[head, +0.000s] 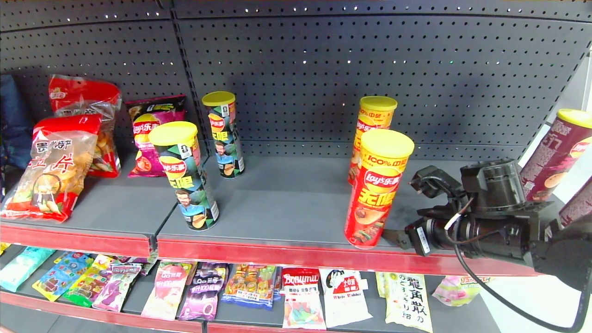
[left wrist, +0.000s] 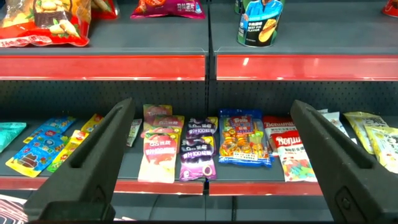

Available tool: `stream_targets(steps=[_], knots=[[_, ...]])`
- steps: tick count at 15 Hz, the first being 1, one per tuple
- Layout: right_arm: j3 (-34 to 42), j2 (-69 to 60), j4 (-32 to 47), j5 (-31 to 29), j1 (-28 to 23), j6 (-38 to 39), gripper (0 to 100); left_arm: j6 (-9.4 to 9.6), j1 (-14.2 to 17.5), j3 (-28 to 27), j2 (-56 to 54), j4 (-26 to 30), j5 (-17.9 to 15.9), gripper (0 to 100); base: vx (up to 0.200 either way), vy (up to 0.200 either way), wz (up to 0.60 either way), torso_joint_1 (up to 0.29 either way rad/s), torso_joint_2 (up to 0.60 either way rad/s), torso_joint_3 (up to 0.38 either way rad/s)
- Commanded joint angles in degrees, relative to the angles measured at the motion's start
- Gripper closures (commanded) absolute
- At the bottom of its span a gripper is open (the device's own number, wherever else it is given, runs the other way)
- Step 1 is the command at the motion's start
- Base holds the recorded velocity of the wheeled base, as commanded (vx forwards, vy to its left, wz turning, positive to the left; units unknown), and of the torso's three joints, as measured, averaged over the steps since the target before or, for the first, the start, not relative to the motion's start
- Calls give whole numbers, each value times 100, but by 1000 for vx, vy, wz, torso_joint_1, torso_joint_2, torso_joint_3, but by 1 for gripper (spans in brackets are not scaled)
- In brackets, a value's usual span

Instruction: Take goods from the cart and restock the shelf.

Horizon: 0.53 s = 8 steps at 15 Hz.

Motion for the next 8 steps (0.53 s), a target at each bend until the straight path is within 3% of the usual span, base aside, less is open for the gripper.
stream_targets(steps=[1, 8], knots=[[-2, 16, -3, 0, 10, -3, 0, -1, 2, 1, -3, 2, -2, 0, 0, 0, 0, 0, 0, 0], [-46, 25, -3, 9, 54, -3, 0, -1, 2, 1, -3, 2, -2, 0, 0, 0, 0, 0, 0, 0]])
